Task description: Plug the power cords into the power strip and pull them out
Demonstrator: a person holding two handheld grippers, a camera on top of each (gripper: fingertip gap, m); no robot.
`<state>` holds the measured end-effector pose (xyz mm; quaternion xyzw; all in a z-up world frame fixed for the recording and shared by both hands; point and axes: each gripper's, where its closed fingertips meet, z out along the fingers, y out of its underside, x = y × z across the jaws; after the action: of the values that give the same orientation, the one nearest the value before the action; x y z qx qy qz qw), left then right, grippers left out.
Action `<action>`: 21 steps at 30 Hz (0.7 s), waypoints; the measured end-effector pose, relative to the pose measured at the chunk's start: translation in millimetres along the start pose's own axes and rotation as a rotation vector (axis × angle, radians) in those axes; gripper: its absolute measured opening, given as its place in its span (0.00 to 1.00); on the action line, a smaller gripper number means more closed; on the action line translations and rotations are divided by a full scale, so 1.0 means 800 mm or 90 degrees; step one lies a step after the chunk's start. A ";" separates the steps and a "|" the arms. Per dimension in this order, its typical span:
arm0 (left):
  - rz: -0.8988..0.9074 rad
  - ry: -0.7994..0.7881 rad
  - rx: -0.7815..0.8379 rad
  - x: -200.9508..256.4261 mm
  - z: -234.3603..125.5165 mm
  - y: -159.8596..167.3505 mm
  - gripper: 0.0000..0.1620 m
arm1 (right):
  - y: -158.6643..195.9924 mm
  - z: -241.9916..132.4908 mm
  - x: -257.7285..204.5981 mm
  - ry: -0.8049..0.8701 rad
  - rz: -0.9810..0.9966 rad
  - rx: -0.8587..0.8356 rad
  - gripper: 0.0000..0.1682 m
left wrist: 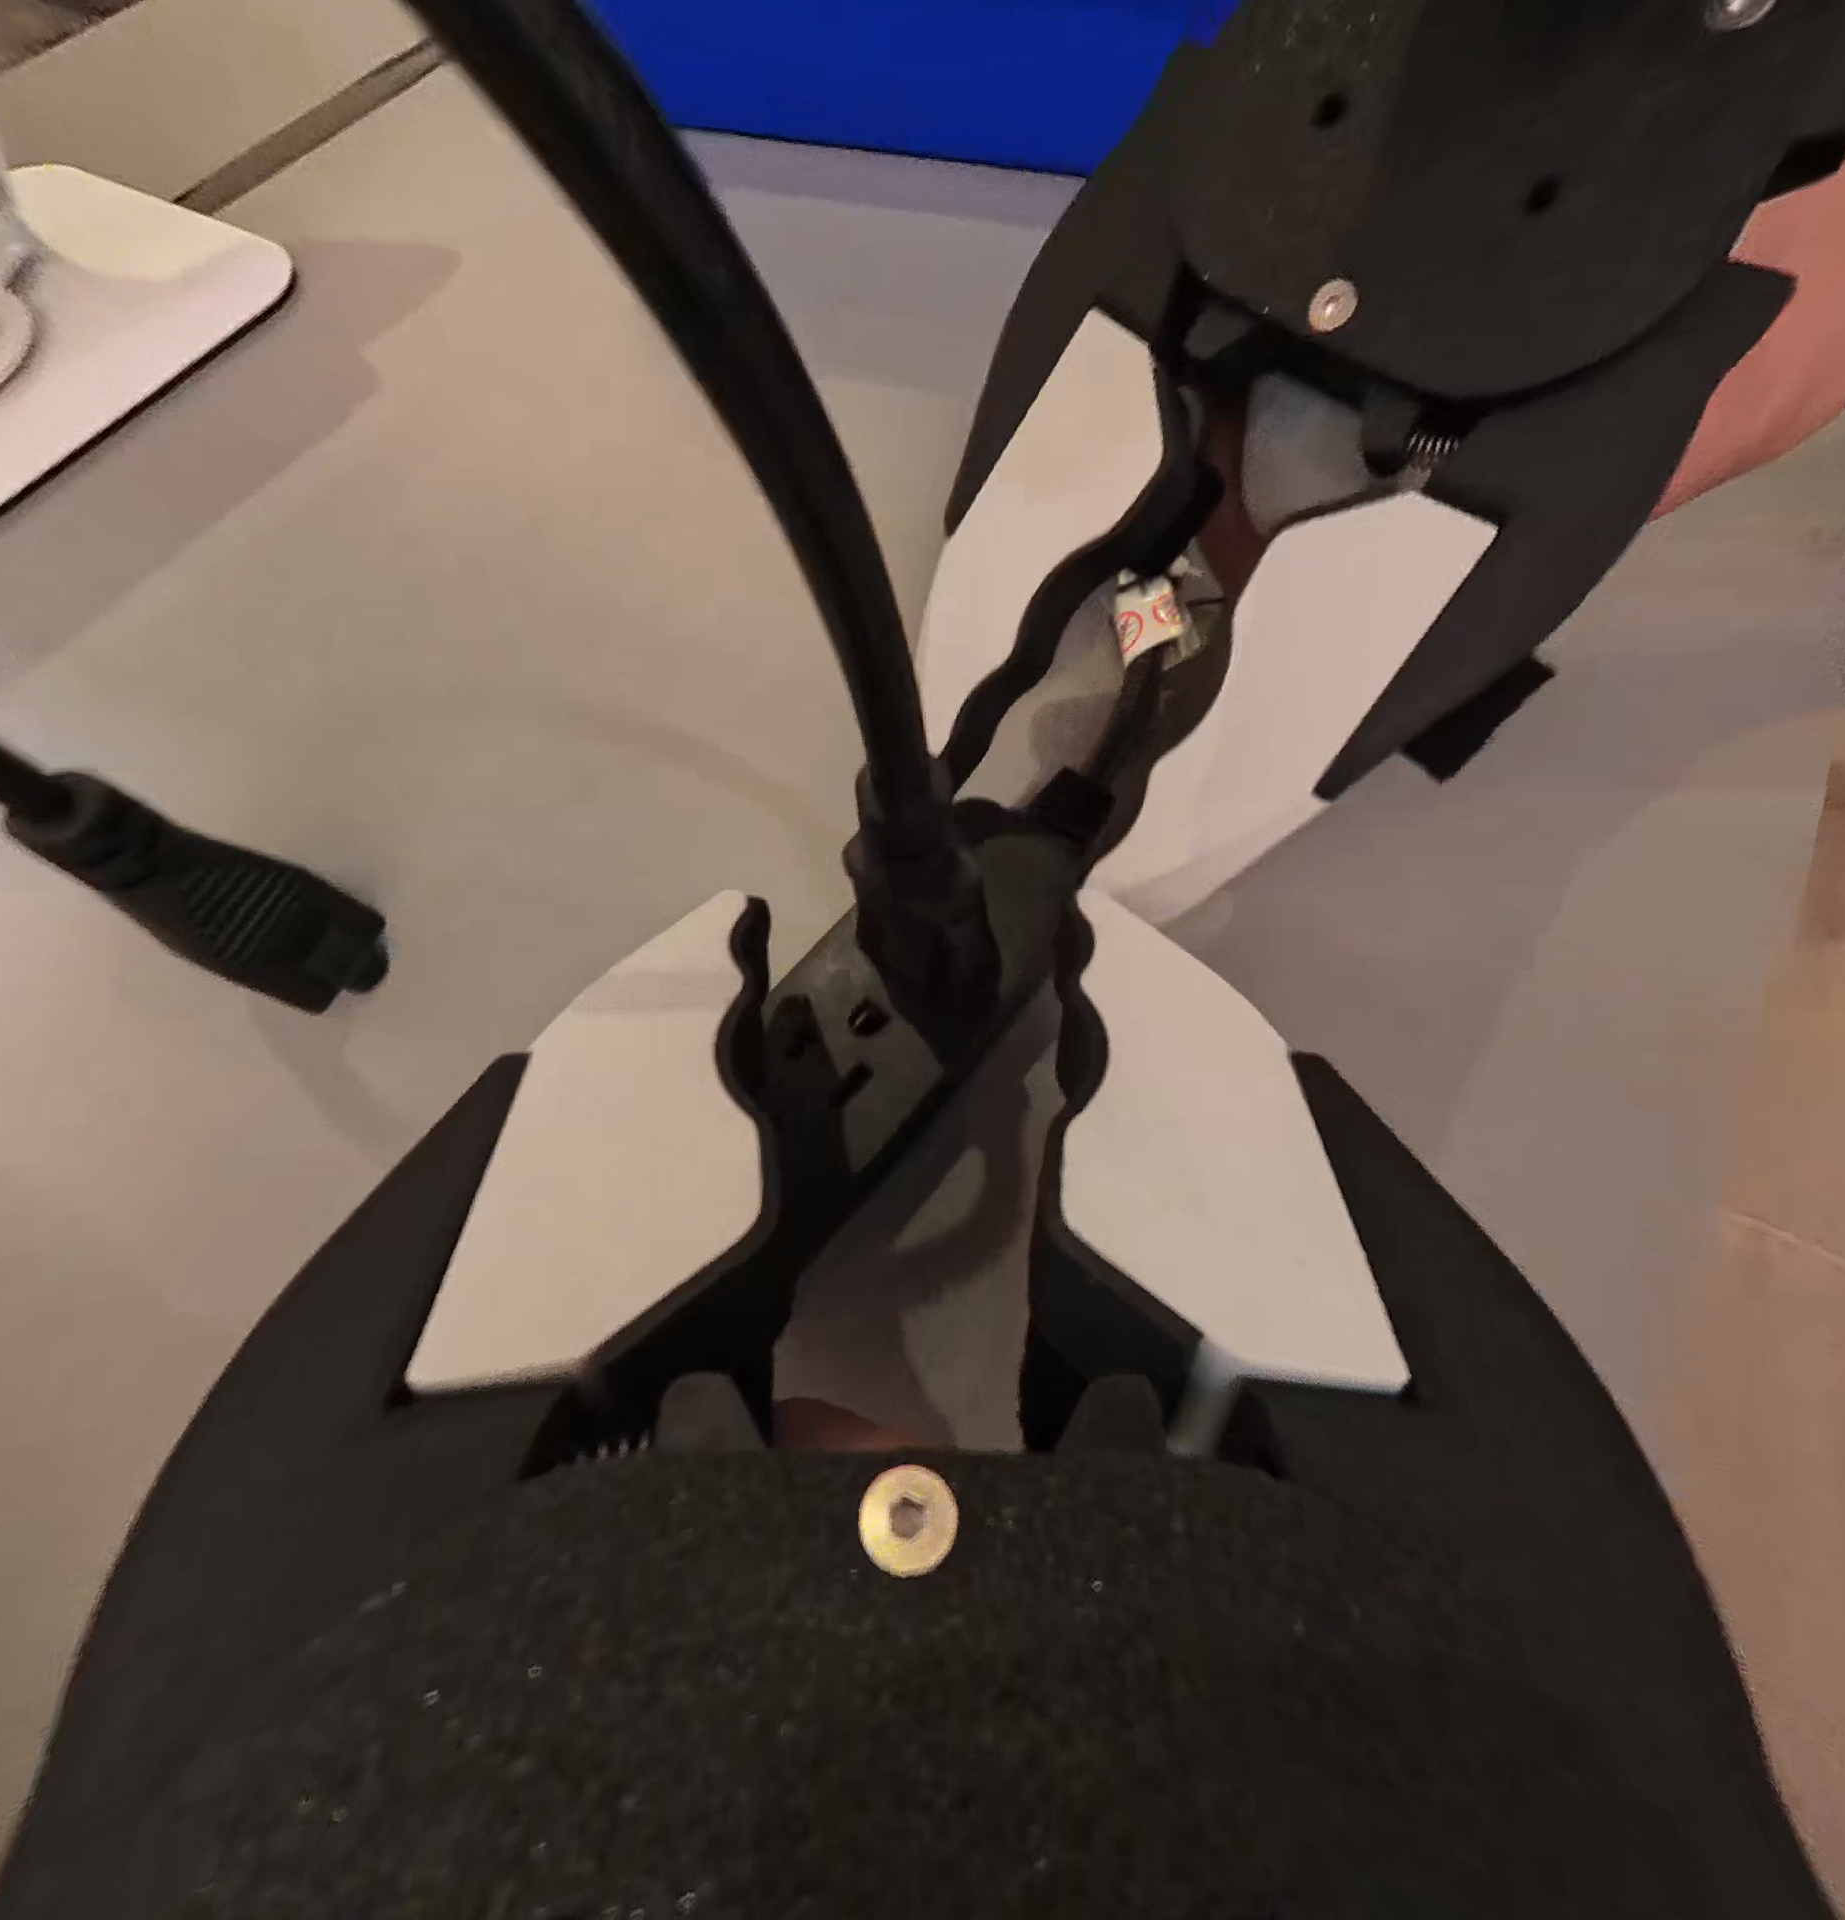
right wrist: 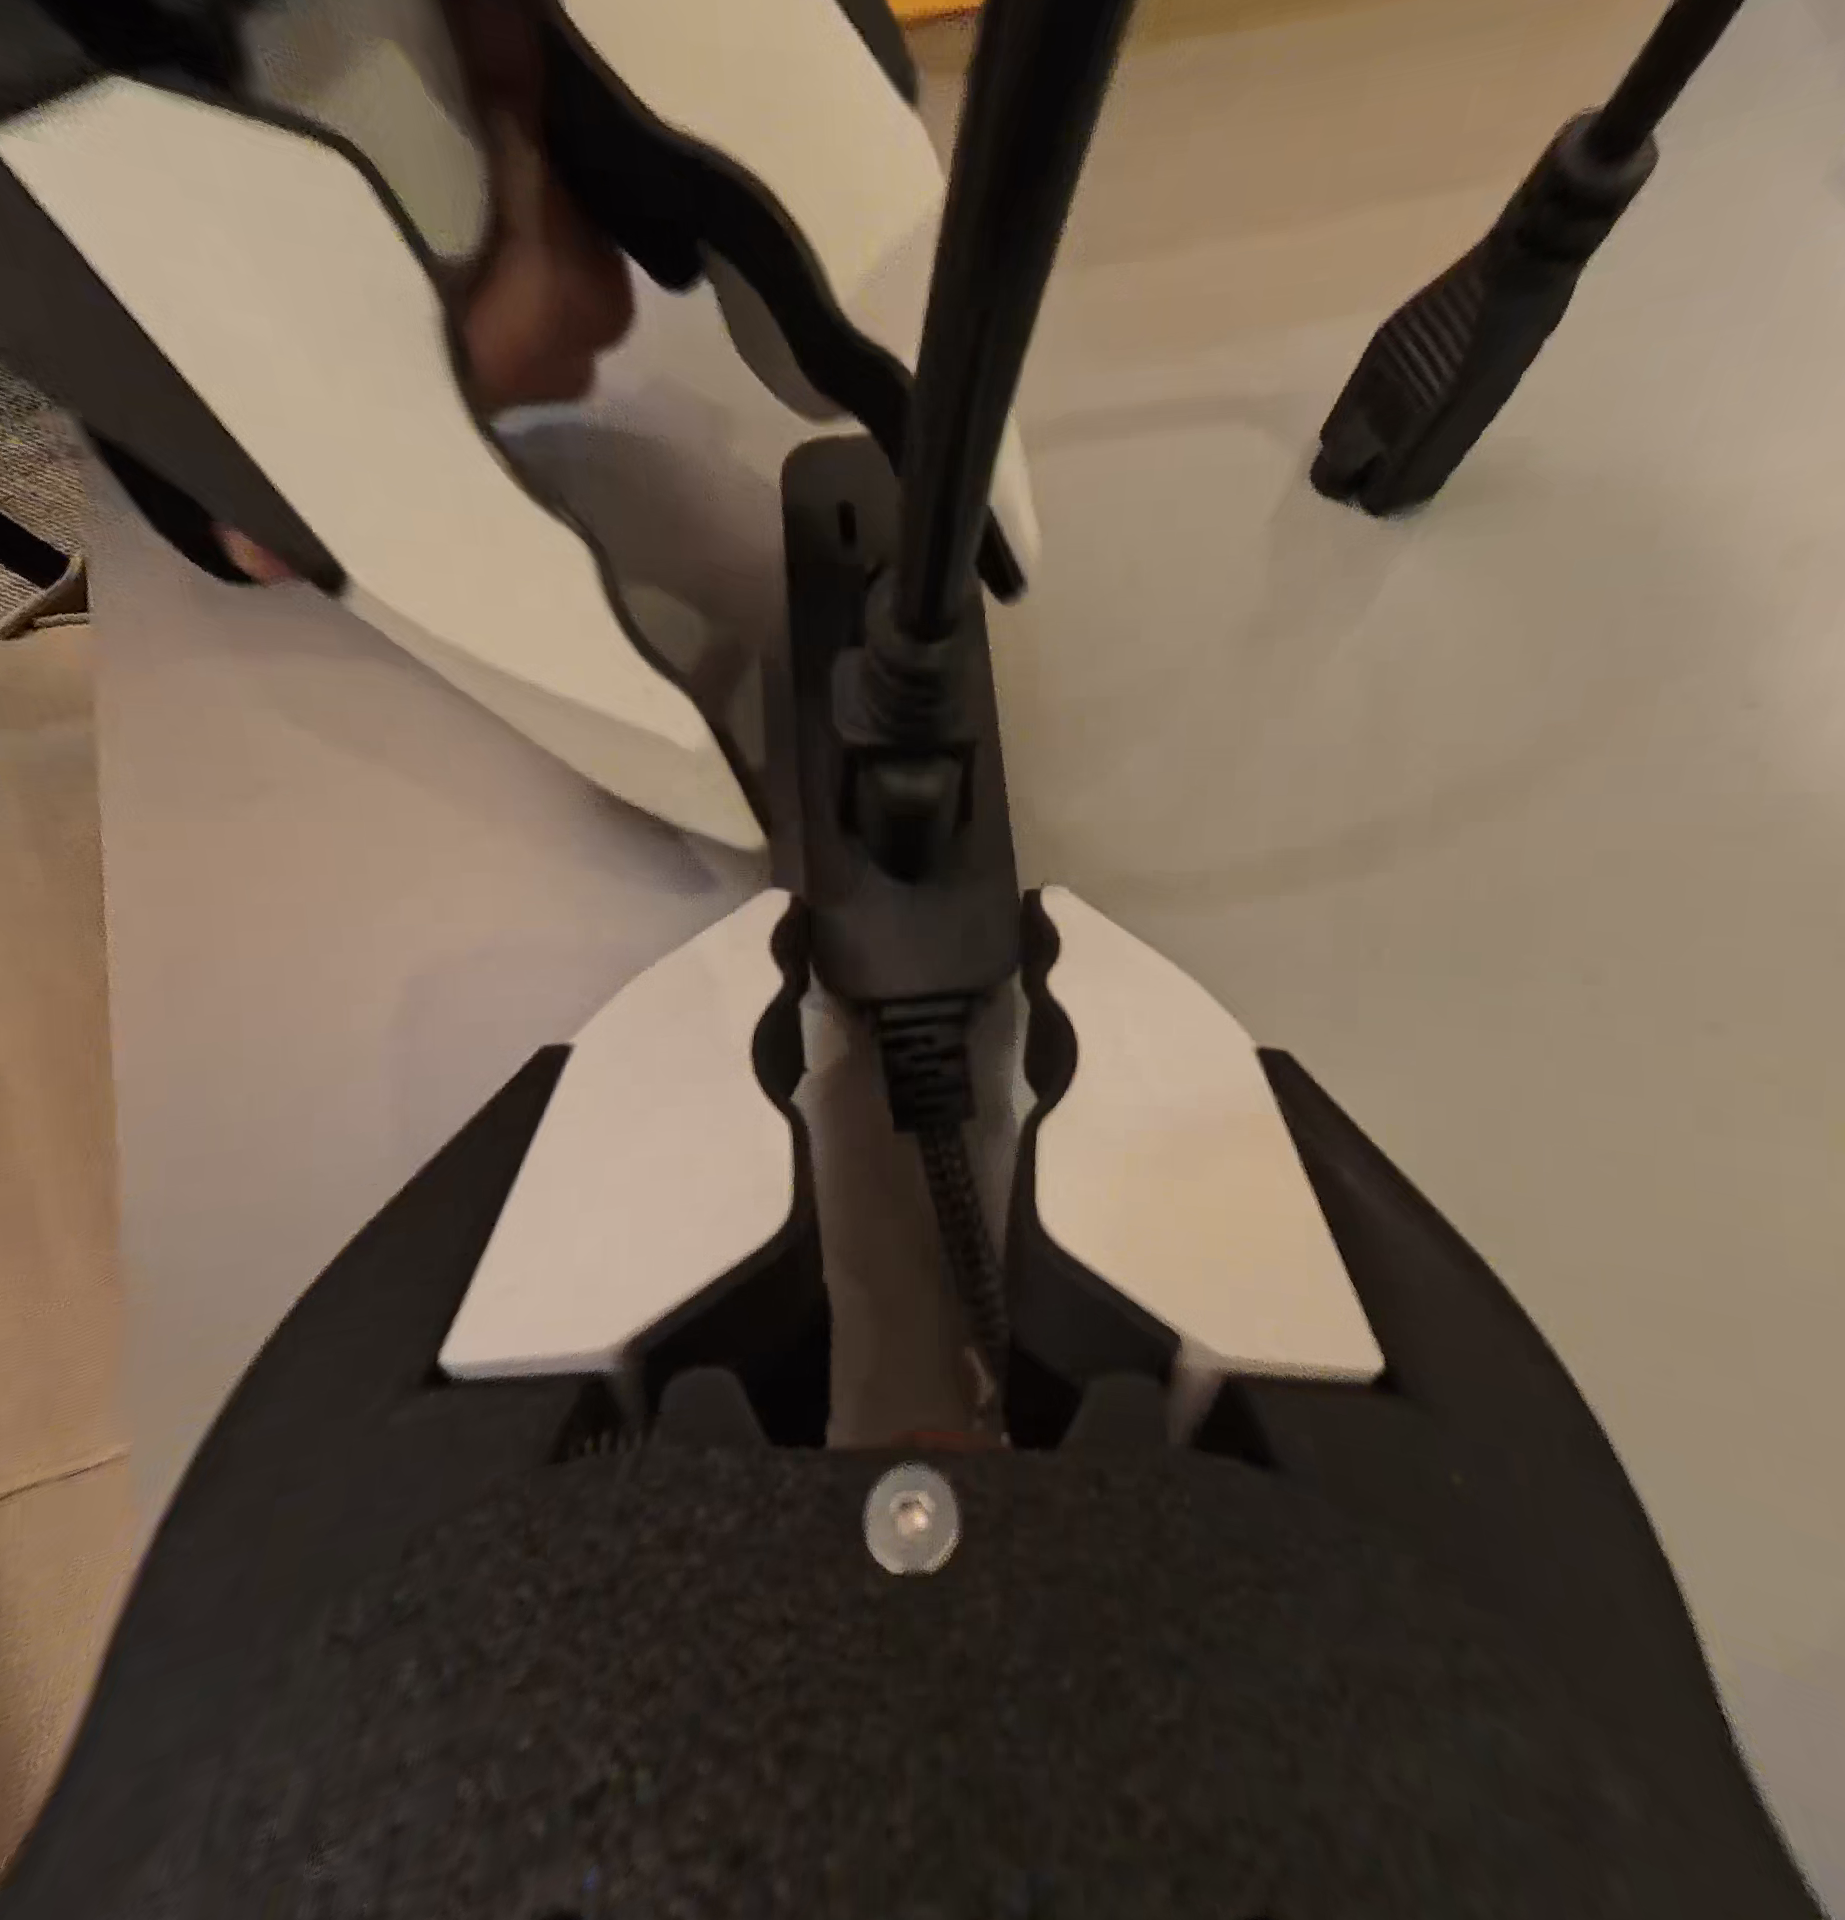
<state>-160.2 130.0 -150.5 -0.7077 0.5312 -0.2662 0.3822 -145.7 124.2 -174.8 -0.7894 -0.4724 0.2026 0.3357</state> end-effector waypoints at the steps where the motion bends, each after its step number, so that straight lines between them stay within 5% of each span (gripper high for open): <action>1: 0.011 0.004 -0.003 0.001 0.007 0.000 0.27 | -0.001 0.003 0.000 0.002 -0.011 0.006 0.23; 2: 0.025 -0.003 -0.012 0.000 0.012 0.001 0.16 | -0.001 0.004 0.000 0.010 -0.034 0.005 0.23; 21: -0.057 0.017 0.028 0.000 0.021 -0.008 0.13 | 0.009 0.001 0.006 0.022 -0.071 -0.071 0.24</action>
<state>-143.4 135.6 -154.5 -0.7185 0.4982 -0.3042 0.3782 -139.6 126.2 -180.3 -0.7828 -0.5204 0.1429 0.3099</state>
